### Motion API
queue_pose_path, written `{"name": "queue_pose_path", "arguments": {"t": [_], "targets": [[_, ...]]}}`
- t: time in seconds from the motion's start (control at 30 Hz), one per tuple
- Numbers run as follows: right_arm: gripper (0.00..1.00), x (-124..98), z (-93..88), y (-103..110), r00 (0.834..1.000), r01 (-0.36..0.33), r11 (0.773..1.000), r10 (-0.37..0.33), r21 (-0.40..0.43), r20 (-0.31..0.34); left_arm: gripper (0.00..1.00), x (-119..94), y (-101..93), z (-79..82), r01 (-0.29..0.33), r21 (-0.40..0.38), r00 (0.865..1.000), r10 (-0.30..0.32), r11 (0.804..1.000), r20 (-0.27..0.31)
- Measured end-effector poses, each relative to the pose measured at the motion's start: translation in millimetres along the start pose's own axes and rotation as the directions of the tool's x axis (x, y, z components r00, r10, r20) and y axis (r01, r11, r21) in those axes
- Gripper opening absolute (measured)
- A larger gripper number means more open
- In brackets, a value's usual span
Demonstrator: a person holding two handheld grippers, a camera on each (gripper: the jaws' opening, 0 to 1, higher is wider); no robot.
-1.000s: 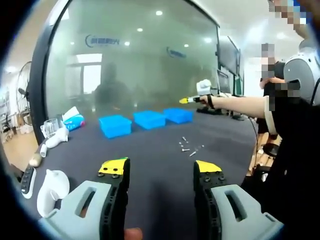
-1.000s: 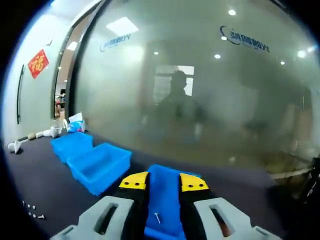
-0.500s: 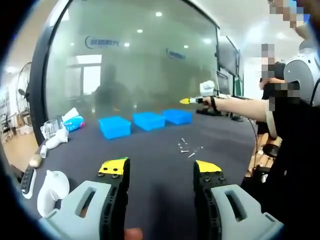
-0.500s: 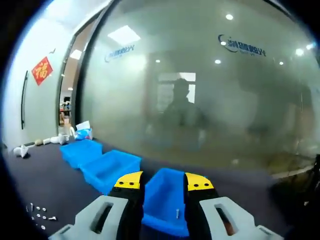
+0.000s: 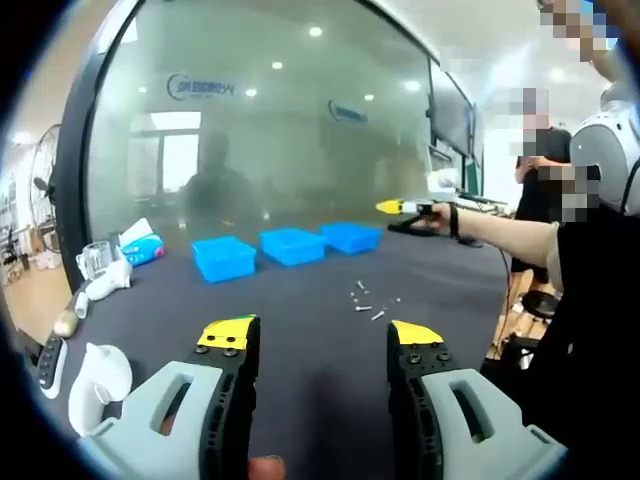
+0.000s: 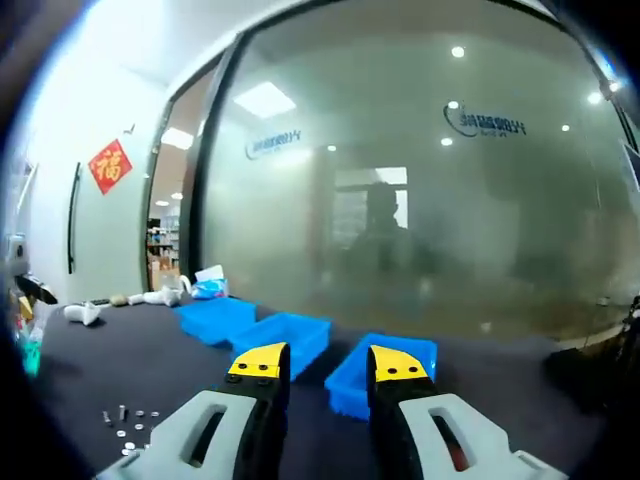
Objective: Sort the screws, nuts, and washers into the corresponding bins
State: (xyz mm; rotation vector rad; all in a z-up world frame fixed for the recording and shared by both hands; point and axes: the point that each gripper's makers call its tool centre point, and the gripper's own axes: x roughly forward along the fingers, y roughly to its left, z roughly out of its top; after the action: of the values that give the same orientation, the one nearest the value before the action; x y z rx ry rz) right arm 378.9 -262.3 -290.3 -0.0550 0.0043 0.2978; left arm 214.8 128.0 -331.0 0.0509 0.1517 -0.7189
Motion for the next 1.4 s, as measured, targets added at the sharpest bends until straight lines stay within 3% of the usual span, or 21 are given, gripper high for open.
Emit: {"name": "queue_pose_path", "arguments": {"t": [0.33,0.77,1.1,1.2,1.4], "targets": [[0.27,-64.5,10.2,32.2,0.997,-0.047,0.998,0.045,0.031,0.057,0.50,-2.1,-3.7,1.7,0.005,0.002,1.000,-0.005,1.000,0.008],[0.27,-127.6,5.4,36.4,0.996,-0.038,0.999,0.035,0.033,0.087,0.50,-3.8,-7.7,7.7,0.009,0.013,1.000,-0.009,1.000,0.019],[0.27,-151.6,4.8,47.0,0.995,-0.041,0.999,0.040,0.008,0.088,0.50,-3.0,-10.8,9.8,0.018,0.020,1.000,-0.018,1.000,0.021],[0.27,-151.5,0.8,58.0,0.992,-0.111,0.994,0.111,-0.008,0.063,0.50,-3.3,-11.1,10.5,0.021,0.024,1.000,-0.021,0.999,0.020],[0.27,-149.8,-6.8,71.8,0.983,-0.180,0.983,0.181,-0.031,0.012,0.50,-3.4,-11.4,10.3,0.024,0.028,1.000,-0.025,0.999,0.014]]}}
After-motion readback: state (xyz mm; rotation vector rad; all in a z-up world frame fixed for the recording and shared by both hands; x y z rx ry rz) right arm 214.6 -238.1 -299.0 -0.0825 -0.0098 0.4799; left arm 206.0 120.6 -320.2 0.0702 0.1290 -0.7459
